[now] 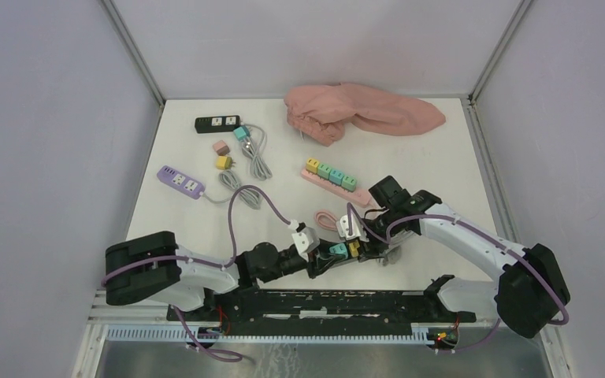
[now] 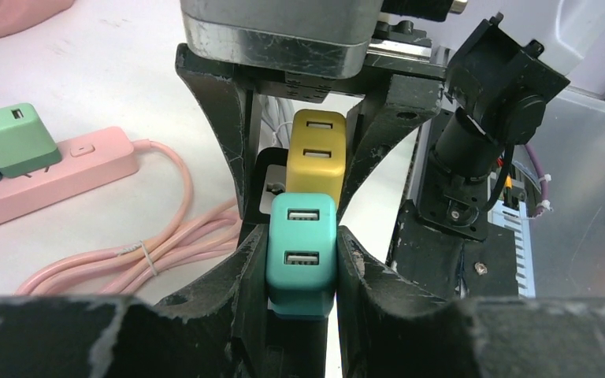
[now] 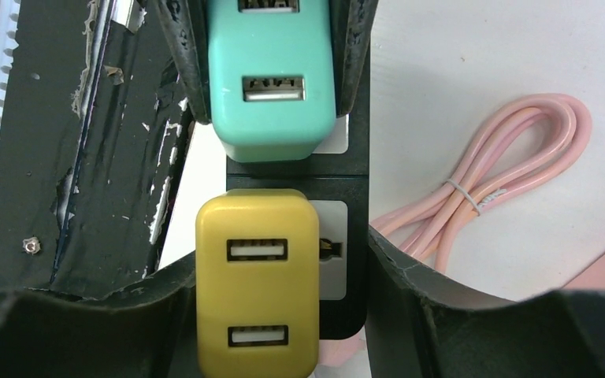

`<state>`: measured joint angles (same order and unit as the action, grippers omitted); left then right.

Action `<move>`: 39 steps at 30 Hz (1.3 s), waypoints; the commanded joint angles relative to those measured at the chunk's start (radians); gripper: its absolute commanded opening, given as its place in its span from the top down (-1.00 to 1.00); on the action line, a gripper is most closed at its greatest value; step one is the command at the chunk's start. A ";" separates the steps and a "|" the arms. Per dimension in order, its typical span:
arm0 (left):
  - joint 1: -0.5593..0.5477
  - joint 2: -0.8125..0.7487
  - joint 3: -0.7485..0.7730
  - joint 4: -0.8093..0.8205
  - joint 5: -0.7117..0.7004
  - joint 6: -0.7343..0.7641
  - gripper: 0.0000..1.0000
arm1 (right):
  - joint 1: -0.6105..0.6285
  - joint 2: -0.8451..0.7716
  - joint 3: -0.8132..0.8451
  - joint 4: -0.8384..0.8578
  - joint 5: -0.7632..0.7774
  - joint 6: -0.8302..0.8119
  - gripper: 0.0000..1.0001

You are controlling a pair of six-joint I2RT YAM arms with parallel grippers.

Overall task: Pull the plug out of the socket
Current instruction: Remove the plug from the socket.

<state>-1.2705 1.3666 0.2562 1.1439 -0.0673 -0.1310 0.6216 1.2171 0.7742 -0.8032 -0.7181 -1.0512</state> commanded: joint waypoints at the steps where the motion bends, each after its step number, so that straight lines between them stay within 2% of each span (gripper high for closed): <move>1: 0.042 -0.071 0.043 -0.043 -0.071 0.048 0.94 | 0.016 0.004 0.047 -0.061 -0.043 0.033 1.00; 6: 0.060 -0.142 0.086 -0.243 0.220 0.209 0.94 | 0.015 0.019 0.060 -0.059 -0.022 0.058 1.00; 9: 0.058 -0.141 0.115 -0.312 0.280 0.240 0.94 | 0.015 0.037 0.071 -0.060 -0.010 0.079 1.00; 12: 0.058 -0.117 0.135 -0.317 0.272 0.224 0.94 | 0.015 0.042 0.074 -0.064 -0.004 0.080 1.00; 15: 0.064 -0.106 0.147 -0.306 0.206 0.152 0.94 | 0.015 0.042 0.074 -0.064 0.003 0.080 1.00; 17: 0.103 -0.115 0.139 -0.277 0.196 0.053 0.94 | 0.015 0.043 0.074 -0.064 0.009 0.080 1.00; 21: 0.254 -0.117 0.073 -0.082 0.292 -0.227 0.94 | 0.015 0.045 0.074 -0.064 0.012 0.078 1.00; 24: 0.302 -0.098 0.054 0.007 0.349 -0.308 0.94 | 0.015 0.045 0.076 -0.065 0.014 0.079 1.00; 28: 0.279 -0.093 0.082 -0.034 0.383 -0.227 0.94 | 0.015 0.044 0.078 -0.064 0.019 0.086 1.00; 32: 0.142 -0.140 0.148 -0.272 0.267 0.066 0.94 | 0.015 0.048 0.082 -0.062 0.024 0.092 1.00; 34: 0.088 -0.147 0.174 -0.376 0.212 0.151 0.94 | 0.015 0.050 0.086 -0.062 0.029 0.097 1.00; 39: 0.056 -0.151 0.186 -0.444 0.134 0.193 0.94 | 0.016 0.052 0.088 -0.063 0.035 0.099 1.00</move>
<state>-1.1965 1.2446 0.3973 0.7422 0.1627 -0.0536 0.6331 1.2713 0.8330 -0.8848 -0.6781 -0.9611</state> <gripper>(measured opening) 0.387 0.571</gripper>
